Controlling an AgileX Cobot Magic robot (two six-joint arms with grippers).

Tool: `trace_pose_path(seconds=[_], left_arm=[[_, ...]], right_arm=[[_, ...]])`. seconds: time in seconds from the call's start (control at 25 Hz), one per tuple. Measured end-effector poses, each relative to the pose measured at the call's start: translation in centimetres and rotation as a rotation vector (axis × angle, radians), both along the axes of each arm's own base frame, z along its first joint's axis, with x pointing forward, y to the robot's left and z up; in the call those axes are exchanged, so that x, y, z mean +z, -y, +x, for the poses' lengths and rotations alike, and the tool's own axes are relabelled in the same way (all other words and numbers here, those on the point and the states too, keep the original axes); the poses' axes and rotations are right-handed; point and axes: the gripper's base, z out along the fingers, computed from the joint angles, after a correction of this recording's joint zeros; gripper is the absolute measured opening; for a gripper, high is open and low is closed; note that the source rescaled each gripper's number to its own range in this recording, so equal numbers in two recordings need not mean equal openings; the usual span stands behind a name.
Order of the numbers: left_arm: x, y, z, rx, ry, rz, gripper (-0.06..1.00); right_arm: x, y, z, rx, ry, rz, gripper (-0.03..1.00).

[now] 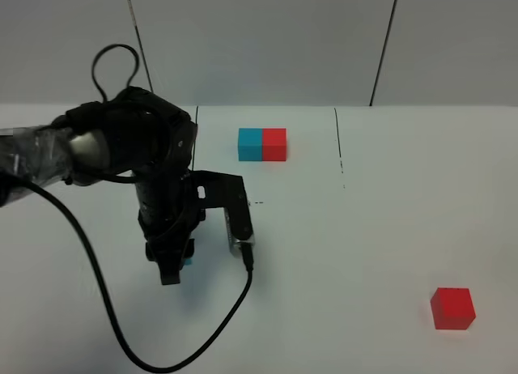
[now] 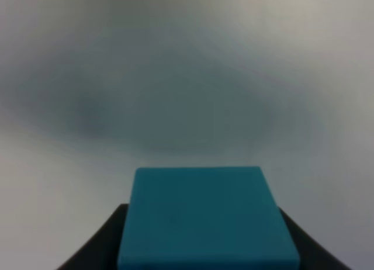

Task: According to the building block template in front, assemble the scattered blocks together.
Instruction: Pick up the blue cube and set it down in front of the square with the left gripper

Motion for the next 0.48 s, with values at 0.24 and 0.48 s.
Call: trace_pose_path(seconds=[0.24, 0.48], left_arm=[[-2.4, 4.1, 0.7, -0.075, -0.015, 0.010, 0.01], [-4.2, 6.9, 1.3, -0.123, -0.012, 0.009, 0.01]], right_arm=[[0.0, 0.0, 0.0, 0.000, 0.000, 0.000, 1.00], [0.0, 0.0, 0.0, 0.000, 0.000, 0.000, 1.00]])
